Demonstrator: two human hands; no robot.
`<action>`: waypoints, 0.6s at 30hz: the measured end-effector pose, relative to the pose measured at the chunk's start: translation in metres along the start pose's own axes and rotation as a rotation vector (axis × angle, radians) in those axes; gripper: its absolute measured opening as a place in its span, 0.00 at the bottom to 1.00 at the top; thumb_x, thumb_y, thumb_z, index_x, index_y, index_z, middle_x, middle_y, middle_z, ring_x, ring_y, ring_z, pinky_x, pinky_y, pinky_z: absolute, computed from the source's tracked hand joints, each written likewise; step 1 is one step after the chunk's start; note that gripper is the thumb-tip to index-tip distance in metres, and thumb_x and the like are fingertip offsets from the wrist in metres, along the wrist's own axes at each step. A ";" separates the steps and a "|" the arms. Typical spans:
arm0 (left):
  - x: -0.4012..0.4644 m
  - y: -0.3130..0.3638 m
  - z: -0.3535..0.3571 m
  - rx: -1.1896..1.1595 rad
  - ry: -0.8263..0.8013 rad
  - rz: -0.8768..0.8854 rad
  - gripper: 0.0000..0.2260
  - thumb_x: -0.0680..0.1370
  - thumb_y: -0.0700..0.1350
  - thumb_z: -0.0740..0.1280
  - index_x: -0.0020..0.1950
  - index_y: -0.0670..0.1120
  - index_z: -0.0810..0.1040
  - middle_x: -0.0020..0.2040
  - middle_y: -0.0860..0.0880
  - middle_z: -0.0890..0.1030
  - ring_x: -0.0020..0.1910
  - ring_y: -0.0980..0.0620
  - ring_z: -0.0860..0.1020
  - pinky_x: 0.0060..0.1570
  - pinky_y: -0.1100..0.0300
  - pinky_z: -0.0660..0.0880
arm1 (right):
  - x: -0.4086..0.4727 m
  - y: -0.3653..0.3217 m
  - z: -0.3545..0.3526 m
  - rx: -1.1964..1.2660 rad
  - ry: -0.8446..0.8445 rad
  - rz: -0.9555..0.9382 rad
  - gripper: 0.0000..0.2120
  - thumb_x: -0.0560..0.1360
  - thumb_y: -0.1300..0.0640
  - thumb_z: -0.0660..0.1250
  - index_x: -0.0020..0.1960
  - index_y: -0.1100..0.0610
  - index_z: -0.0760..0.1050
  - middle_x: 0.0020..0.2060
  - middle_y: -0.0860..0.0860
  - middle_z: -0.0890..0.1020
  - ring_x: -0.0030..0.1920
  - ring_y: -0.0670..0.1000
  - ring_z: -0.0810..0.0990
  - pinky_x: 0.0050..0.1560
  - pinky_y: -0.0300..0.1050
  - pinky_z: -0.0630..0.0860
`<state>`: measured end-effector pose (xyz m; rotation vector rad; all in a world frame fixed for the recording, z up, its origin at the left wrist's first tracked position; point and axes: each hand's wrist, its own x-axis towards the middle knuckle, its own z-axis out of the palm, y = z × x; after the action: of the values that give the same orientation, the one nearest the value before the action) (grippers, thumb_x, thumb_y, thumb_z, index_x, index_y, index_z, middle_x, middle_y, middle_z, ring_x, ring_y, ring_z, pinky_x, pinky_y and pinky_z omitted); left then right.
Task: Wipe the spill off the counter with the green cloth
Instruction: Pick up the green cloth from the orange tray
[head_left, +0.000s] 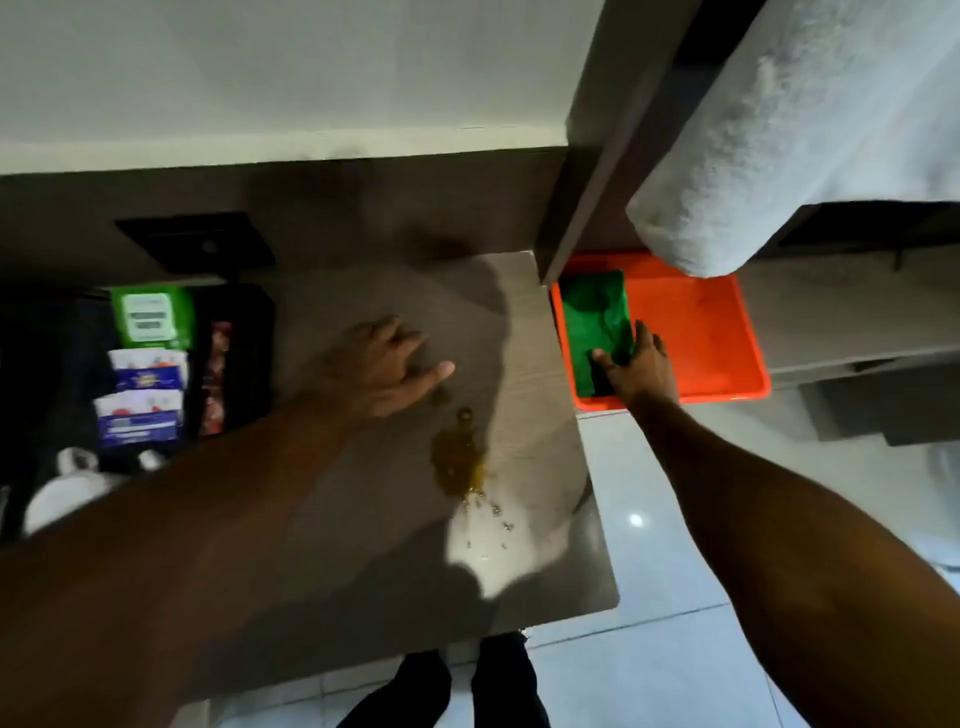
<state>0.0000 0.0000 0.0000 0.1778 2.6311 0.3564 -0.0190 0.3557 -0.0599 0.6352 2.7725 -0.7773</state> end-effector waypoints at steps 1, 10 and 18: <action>0.001 -0.001 0.001 0.022 0.006 -0.004 0.44 0.71 0.79 0.44 0.80 0.56 0.63 0.83 0.45 0.59 0.80 0.40 0.59 0.78 0.44 0.56 | 0.009 0.000 -0.001 0.017 0.003 0.018 0.44 0.75 0.43 0.73 0.81 0.60 0.57 0.74 0.64 0.69 0.73 0.66 0.69 0.71 0.57 0.69; 0.001 -0.006 0.007 0.118 -0.010 -0.059 0.32 0.79 0.70 0.52 0.81 0.60 0.55 0.85 0.54 0.51 0.82 0.46 0.53 0.77 0.40 0.59 | 0.065 -0.030 0.009 0.219 -0.114 0.247 0.32 0.65 0.47 0.83 0.61 0.63 0.80 0.57 0.61 0.84 0.53 0.59 0.84 0.49 0.51 0.80; -0.056 -0.035 0.026 0.132 0.058 0.008 0.33 0.79 0.67 0.50 0.82 0.55 0.54 0.85 0.50 0.50 0.83 0.45 0.50 0.76 0.39 0.59 | -0.003 -0.072 -0.008 0.299 0.095 -0.064 0.23 0.74 0.65 0.67 0.69 0.64 0.73 0.57 0.67 0.82 0.55 0.68 0.82 0.52 0.56 0.79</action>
<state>0.0589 -0.0384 -0.0076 0.2237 2.7126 0.1934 -0.0489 0.3034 -0.0203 0.6515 2.7969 -1.2204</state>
